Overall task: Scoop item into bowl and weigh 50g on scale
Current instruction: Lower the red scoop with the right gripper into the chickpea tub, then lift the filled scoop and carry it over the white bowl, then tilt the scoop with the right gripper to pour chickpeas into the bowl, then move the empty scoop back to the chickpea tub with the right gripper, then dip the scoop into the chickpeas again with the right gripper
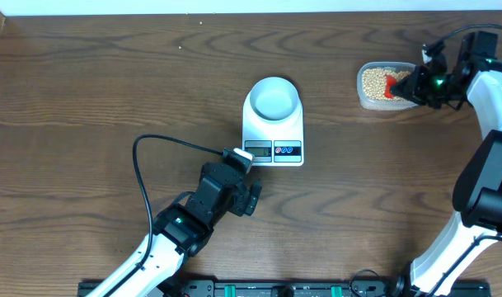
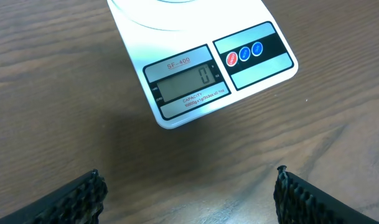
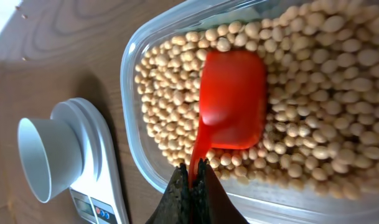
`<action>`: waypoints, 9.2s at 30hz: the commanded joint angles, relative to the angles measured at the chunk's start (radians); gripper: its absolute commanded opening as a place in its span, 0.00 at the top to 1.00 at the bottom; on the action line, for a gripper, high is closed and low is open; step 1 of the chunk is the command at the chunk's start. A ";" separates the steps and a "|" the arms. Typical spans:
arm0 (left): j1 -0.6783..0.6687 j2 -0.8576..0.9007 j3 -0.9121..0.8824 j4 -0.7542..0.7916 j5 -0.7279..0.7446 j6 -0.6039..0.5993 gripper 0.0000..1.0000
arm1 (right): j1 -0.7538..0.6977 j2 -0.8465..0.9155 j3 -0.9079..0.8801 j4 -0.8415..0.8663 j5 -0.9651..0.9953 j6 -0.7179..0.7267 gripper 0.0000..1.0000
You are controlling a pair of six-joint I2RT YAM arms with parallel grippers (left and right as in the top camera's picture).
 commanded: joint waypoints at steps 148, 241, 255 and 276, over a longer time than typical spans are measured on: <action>0.000 -0.007 0.021 -0.002 -0.020 0.016 0.12 | 0.684 -0.147 0.129 -0.031 0.386 -0.049 0.99; 0.000 -0.007 0.021 -0.002 -0.020 0.017 0.12 | 0.266 -0.012 0.124 -0.202 0.564 -0.055 0.99; 0.000 -0.007 0.021 -0.002 -0.020 0.017 0.12 | 0.122 0.018 0.124 -0.176 0.161 -0.029 0.99; 0.000 -0.007 0.021 -0.002 -0.020 0.017 0.12 | -0.078 0.018 0.124 -0.191 -0.087 -0.076 0.99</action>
